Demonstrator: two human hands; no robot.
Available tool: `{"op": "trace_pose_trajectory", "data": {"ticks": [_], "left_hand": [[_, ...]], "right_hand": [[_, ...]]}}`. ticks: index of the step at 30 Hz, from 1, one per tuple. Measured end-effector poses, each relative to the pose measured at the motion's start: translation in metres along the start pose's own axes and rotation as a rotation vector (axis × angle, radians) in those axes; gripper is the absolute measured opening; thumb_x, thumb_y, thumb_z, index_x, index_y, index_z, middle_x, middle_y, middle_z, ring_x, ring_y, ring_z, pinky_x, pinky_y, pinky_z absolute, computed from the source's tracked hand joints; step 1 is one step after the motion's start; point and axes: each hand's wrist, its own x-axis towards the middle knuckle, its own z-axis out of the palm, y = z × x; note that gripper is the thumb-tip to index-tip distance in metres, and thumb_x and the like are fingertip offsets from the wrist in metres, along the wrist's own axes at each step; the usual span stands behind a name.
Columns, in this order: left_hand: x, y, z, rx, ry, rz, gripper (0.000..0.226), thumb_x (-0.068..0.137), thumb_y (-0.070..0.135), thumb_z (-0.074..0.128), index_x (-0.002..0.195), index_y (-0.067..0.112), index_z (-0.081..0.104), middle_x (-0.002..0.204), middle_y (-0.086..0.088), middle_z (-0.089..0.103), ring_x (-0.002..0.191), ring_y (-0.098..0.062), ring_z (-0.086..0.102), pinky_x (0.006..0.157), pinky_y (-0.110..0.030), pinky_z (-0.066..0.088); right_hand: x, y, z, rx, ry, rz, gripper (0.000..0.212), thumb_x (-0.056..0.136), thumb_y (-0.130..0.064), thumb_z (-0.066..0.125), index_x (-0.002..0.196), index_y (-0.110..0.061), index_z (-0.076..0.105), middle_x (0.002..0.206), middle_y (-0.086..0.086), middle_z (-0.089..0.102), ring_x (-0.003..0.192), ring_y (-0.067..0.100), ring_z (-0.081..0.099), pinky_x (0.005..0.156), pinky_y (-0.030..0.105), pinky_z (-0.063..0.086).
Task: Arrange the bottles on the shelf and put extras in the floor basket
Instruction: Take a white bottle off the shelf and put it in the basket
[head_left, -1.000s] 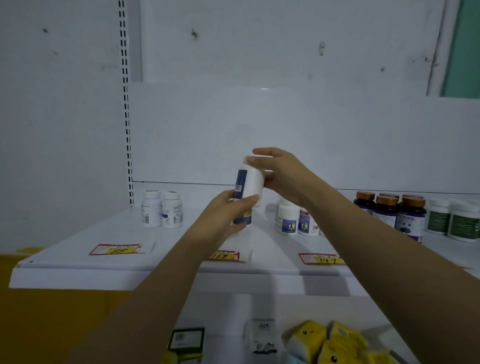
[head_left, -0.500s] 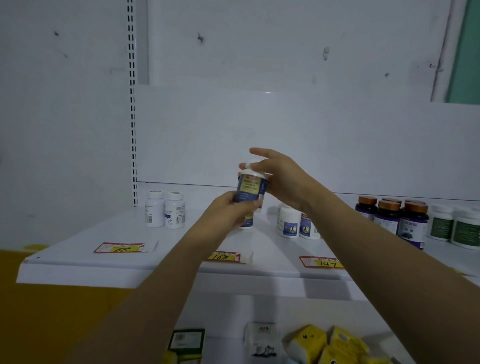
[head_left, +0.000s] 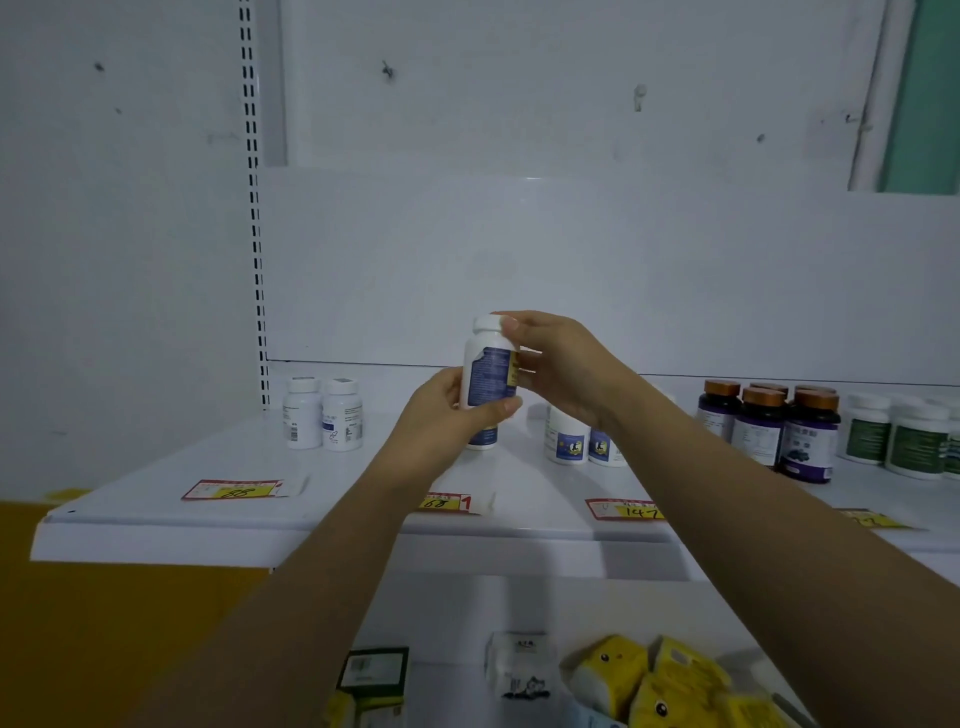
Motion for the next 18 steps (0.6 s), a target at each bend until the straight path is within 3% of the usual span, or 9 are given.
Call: {"op": "trace_pose_trajectory", "data": {"ticks": [3, 6, 11, 16, 18], "left_hand": [[-0.001, 0.002, 0.003, -0.003, 0.038, 0.022, 0.058, 0.079, 0.028, 0.073, 0.129, 0.022, 0.044, 0.114, 0.010, 0.051, 0.102, -0.012, 0.053, 0.081, -0.024, 0.043], [-0.001, 0.001, 0.006, 0.013, 0.076, 0.023, 0.063, 0.076, 0.027, 0.076, 0.130, 0.022, 0.042, 0.118, 0.009, 0.050, 0.105, -0.014, 0.052, 0.084, -0.026, 0.045], [-0.001, 0.000, 0.007, 0.016, 0.086, 0.023, 0.062, 0.075, 0.026, 0.077, 0.127, 0.023, 0.042, 0.116, 0.008, 0.049, 0.102, -0.012, 0.051, 0.078, -0.020, 0.044], [0.000, 0.006, -0.005, 0.047, 0.127, 0.030, 0.056, 0.076, 0.027, 0.076, 0.120, 0.025, 0.042, 0.112, 0.010, 0.049, 0.096, -0.009, 0.051, 0.052, -0.006, 0.042], [-0.003, 0.007, -0.017, 0.085, 0.148, 0.033, 0.061, 0.076, 0.026, 0.076, 0.126, 0.021, 0.042, 0.117, 0.007, 0.050, 0.099, -0.010, 0.051, 0.055, -0.005, 0.045]], "right_hand": [[-0.003, -0.001, -0.002, 0.078, -0.050, -0.004, 0.026, 0.098, -0.012, 0.046, 0.121, -0.007, 0.056, 0.113, 0.010, 0.062, 0.098, 0.022, 0.060, 0.089, 0.033, 0.053], [-0.005, -0.004, -0.005, -0.002, -0.089, 0.013, 0.029, 0.099, -0.015, 0.045, 0.125, -0.011, 0.056, 0.119, 0.008, 0.061, 0.101, 0.022, 0.060, 0.088, 0.033, 0.052], [-0.007, -0.004, -0.007, -0.025, -0.092, 0.021, 0.032, 0.098, -0.017, 0.045, 0.129, -0.012, 0.054, 0.124, 0.009, 0.059, 0.106, 0.023, 0.058, 0.090, 0.034, 0.051], [0.004, -0.005, 0.006, -0.043, -0.118, 0.027, 0.036, 0.094, -0.018, 0.054, 0.129, -0.010, 0.055, 0.127, 0.009, 0.060, 0.110, 0.024, 0.058, 0.096, 0.037, 0.049], [0.011, -0.007, 0.020, -0.116, -0.127, 0.014, 0.037, 0.092, -0.021, 0.058, 0.127, -0.009, 0.056, 0.123, 0.008, 0.063, 0.108, 0.022, 0.060, 0.093, 0.034, 0.051]]}}
